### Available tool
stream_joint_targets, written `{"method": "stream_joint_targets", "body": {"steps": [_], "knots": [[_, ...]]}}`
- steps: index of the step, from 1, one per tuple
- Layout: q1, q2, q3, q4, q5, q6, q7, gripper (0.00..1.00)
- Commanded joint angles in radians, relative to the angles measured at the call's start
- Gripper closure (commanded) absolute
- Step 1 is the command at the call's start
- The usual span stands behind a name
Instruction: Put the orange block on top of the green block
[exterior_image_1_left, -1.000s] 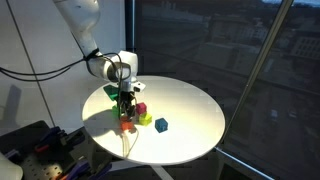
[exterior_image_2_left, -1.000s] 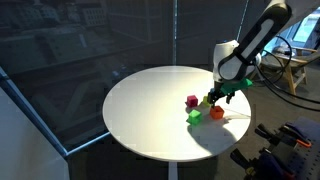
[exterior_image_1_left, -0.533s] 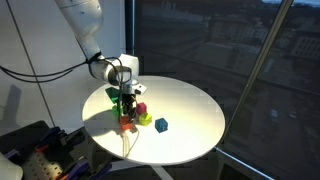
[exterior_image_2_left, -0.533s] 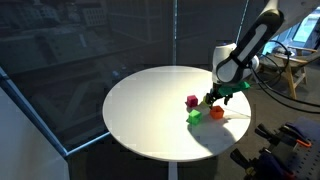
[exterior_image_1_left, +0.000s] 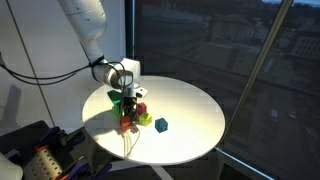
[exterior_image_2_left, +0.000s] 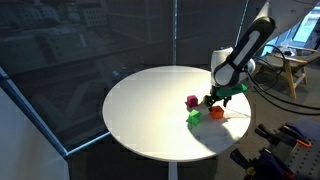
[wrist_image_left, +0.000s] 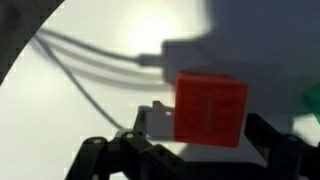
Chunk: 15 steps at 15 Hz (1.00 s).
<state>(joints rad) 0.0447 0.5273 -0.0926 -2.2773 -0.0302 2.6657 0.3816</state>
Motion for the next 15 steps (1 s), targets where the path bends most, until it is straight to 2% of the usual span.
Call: {"method": "stream_joint_targets", "body": {"steps": [1, 2, 3, 8, 15], "knots": [[0.013, 0.029, -0.014, 0.033, 0.019, -0.006, -0.014, 0.00], [0.014, 0.034, -0.016, 0.038, 0.019, -0.009, -0.013, 0.25], [0.014, 0.039, -0.016, 0.040, 0.019, -0.009, -0.014, 0.27], [0.016, 0.045, -0.016, 0.047, 0.019, -0.012, -0.016, 0.67], [0.019, -0.011, -0.014, 0.019, 0.017, -0.024, -0.024, 0.69]]}}
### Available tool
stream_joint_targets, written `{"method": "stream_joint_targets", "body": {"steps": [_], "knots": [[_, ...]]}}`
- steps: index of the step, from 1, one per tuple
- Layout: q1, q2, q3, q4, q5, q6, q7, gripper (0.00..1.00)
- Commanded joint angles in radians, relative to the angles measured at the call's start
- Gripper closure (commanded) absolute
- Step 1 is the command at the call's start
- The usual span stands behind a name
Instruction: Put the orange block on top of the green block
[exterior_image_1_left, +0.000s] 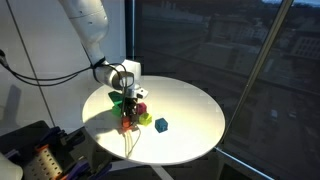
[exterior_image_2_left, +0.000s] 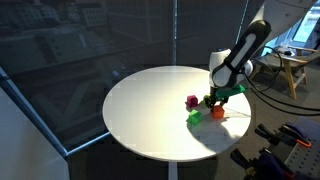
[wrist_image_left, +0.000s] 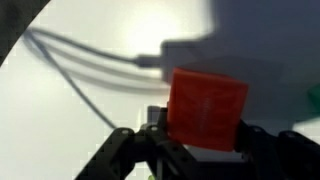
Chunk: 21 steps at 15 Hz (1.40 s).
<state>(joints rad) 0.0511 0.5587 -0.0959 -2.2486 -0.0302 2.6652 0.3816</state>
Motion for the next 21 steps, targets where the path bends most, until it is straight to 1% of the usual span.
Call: {"method": "stream_joint_targets", "body": {"steps": [1, 6, 12, 17, 21], "knots": [[0.014, -0.052, -0.011, -0.012, 0.016, -0.028, -0.023, 0.69], [0.008, -0.109, -0.003, -0.018, 0.016, -0.064, -0.036, 0.69], [0.000, -0.176, 0.010, -0.009, 0.013, -0.154, -0.063, 0.69], [0.002, -0.208, 0.042, 0.026, -0.005, -0.258, -0.149, 0.69], [0.018, -0.200, 0.067, 0.067, -0.026, -0.309, -0.190, 0.69]]}}
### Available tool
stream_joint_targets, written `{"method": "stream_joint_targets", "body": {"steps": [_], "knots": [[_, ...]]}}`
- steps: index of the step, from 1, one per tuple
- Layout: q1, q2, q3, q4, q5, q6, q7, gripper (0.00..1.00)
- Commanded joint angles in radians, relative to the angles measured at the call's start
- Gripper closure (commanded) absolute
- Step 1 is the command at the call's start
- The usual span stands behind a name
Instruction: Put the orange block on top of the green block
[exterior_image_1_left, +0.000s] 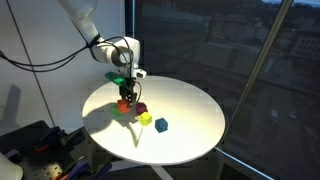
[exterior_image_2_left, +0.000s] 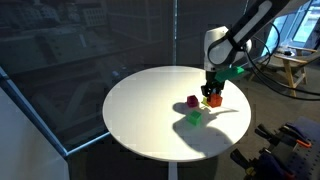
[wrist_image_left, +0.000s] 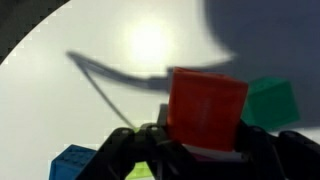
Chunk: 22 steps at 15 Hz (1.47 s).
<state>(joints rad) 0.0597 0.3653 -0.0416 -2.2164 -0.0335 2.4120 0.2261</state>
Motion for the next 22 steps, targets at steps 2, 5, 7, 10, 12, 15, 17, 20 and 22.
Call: {"method": "stream_joint_targets", "body": {"steps": [2, 5, 7, 10, 12, 15, 17, 20, 22], "knots": [[0.024, 0.002, 0.022, 0.054, -0.045, -0.074, -0.042, 0.69], [0.052, 0.015, 0.032, 0.072, -0.092, -0.094, -0.051, 0.69], [0.069, 0.021, 0.036, 0.079, -0.127, -0.103, -0.054, 0.69], [0.089, 0.032, 0.040, 0.081, -0.171, -0.100, -0.058, 0.69], [0.099, 0.043, 0.042, 0.086, -0.194, -0.096, -0.058, 0.69], [0.108, 0.060, 0.047, 0.097, -0.208, -0.096, -0.069, 0.69], [0.111, 0.071, 0.052, 0.107, -0.210, -0.093, -0.082, 0.69], [0.113, 0.081, 0.056, 0.126, -0.208, -0.095, -0.093, 0.69], [0.113, 0.085, 0.058, 0.137, -0.205, -0.091, -0.097, 0.69]]}}
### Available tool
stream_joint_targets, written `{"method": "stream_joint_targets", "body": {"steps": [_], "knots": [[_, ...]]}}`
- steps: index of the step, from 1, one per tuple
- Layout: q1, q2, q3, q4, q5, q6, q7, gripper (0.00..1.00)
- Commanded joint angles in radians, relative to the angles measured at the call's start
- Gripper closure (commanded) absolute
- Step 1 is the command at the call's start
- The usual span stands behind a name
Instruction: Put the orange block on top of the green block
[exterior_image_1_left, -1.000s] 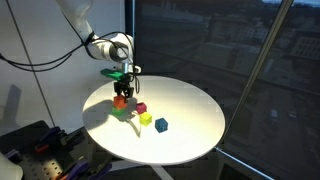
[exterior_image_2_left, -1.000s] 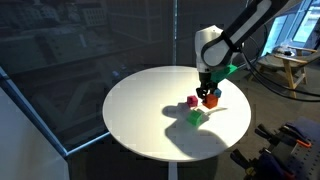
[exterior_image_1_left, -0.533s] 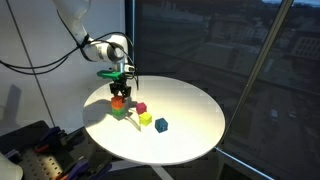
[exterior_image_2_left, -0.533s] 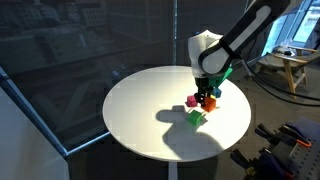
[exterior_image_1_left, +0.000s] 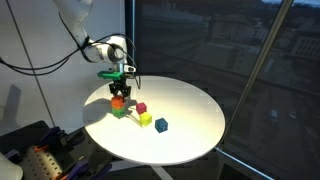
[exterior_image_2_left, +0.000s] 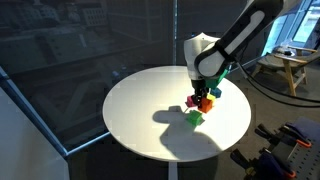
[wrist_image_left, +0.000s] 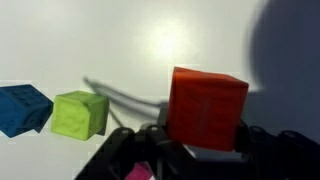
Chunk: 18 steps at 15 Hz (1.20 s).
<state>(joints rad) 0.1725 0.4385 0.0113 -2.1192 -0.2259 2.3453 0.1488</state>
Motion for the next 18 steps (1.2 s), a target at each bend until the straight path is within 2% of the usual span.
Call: {"method": "stream_joint_targets", "body": {"steps": [1, 18], "knots": [[0.001, 0.014, 0.007, 0.043, -0.012, -0.023, -0.021, 0.69], [0.009, 0.086, 0.032, 0.088, 0.010, 0.028, -0.019, 0.69]]}}
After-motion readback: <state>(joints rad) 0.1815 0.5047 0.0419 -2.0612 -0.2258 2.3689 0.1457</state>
